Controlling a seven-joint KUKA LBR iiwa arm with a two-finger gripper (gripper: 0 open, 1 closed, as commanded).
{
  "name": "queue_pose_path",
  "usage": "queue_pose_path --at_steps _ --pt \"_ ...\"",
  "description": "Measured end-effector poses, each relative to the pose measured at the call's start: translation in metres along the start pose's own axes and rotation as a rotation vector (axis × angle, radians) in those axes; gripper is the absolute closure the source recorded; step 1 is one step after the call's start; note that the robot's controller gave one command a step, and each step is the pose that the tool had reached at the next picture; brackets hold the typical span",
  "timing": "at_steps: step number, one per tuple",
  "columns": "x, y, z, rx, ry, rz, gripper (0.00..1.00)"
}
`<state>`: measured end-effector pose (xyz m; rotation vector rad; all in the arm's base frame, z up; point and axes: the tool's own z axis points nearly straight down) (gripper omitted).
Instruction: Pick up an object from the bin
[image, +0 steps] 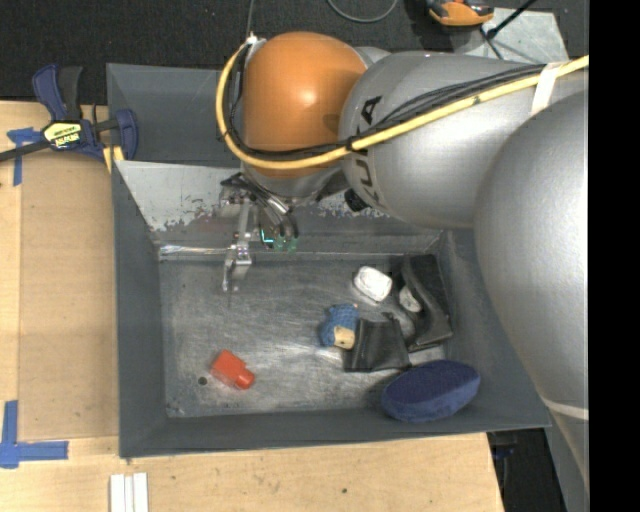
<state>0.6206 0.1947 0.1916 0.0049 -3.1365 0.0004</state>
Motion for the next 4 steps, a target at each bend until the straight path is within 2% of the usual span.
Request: queue_pose_path --at_steps 1,2,3,4 --pt "0.079 -0.060 0.117 -0.001 -0.007 -0.100 0.00" --pt "0.129 0.054 0.080 -0.004 -0.009 -0.297 0.00" --pt "0.123 -0.024 0.097 0.004 -0.004 -0.420 0.00" --pt "0.122 0.005 0.095 -0.002 -0.010 -0.342 0.00"
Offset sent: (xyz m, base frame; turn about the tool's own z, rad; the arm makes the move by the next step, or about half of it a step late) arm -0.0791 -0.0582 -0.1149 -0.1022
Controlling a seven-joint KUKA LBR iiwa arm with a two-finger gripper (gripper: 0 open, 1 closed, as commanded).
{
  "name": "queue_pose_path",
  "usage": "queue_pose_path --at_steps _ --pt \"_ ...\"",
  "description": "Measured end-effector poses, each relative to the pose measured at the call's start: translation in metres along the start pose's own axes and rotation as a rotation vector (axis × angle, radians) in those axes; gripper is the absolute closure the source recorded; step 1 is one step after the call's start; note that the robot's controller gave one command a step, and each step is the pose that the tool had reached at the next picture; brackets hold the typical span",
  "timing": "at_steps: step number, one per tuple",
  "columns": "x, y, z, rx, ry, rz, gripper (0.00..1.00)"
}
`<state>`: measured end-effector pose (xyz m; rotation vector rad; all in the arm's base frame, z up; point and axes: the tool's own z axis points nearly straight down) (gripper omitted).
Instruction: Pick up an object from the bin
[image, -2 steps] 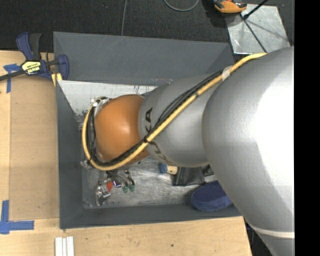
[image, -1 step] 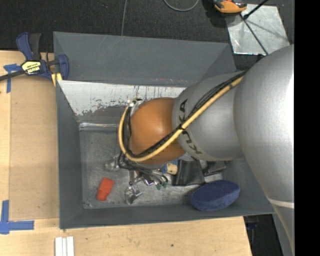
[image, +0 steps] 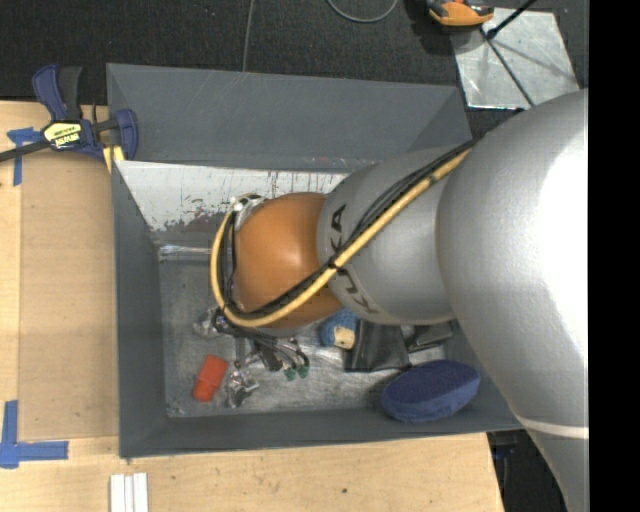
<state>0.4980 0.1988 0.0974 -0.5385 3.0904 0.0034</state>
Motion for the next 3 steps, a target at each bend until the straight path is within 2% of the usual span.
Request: queue_pose_path --at_steps 1,2,3 --pt "0.009 0.002 0.023 0.002 -0.004 -0.299 0.00" --pt "0.006 0.002 0.020 0.001 -0.018 -0.296 1.00" --pt "0.001 -0.001 -0.209 0.002 -0.007 -0.323 1.00"
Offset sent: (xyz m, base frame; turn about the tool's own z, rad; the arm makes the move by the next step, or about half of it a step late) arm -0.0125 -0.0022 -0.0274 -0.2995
